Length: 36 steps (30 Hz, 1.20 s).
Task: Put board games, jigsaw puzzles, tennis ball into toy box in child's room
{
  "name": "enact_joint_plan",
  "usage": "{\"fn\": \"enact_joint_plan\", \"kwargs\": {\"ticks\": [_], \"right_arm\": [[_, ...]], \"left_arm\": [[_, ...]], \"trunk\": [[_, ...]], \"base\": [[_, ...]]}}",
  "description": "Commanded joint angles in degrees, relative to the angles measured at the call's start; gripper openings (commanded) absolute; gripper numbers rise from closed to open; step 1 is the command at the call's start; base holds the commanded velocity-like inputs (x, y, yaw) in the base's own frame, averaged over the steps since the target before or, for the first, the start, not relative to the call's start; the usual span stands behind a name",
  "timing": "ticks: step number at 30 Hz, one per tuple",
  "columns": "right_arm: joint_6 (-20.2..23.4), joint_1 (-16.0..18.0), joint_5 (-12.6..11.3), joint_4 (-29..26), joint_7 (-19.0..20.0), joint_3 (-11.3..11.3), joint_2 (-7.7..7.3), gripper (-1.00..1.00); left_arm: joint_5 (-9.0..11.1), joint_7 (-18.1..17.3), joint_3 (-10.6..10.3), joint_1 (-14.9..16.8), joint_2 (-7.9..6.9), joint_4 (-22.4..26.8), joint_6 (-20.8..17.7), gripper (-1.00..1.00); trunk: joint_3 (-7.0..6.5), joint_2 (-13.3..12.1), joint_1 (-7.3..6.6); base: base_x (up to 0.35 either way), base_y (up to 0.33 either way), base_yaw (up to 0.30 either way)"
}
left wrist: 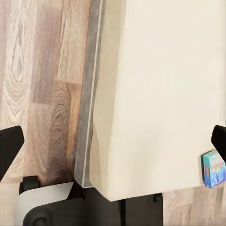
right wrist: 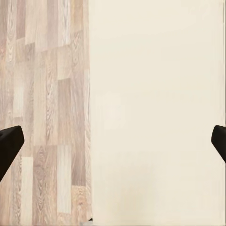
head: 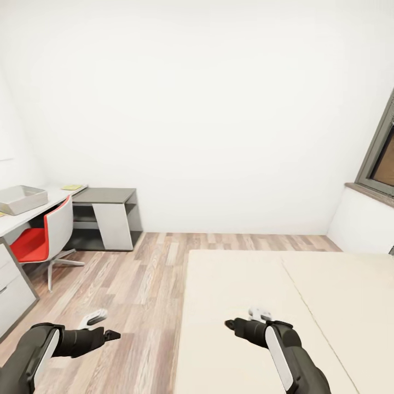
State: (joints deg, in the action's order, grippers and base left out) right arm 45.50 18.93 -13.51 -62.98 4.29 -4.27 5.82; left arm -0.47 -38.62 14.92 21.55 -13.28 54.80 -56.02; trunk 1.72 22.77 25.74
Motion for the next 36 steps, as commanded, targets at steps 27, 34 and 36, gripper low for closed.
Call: {"fn": "enact_joint_plan", "kwargs": {"ticks": [27,34,36], "right_arm": [[0.29,0.05,0.27,-0.04,0.49,-0.21,0.07,1.0],[0.29,0.05,0.3,-0.04,0.49,-0.21,0.07,1.0],[0.29,0.05,0.3,-0.04,0.48,-0.21,0.07,1.0]], "left_arm": [[-0.06,-0.24,0.11,0.07,0.01,0.04,-0.42,1.0],[-0.06,-0.23,0.11,0.07,0.01,0.04,-0.42,1.0],[-0.06,-0.26,0.11,0.07,0.01,0.04,-0.42,1.0]], "trunk": [[0.14,0.14,0.04],[0.14,0.14,0.04],[0.14,0.14,0.04]], "base": [[0.0,-0.2,0.0],[0.0,-0.02,0.0],[0.0,-0.006,0.0]]}}
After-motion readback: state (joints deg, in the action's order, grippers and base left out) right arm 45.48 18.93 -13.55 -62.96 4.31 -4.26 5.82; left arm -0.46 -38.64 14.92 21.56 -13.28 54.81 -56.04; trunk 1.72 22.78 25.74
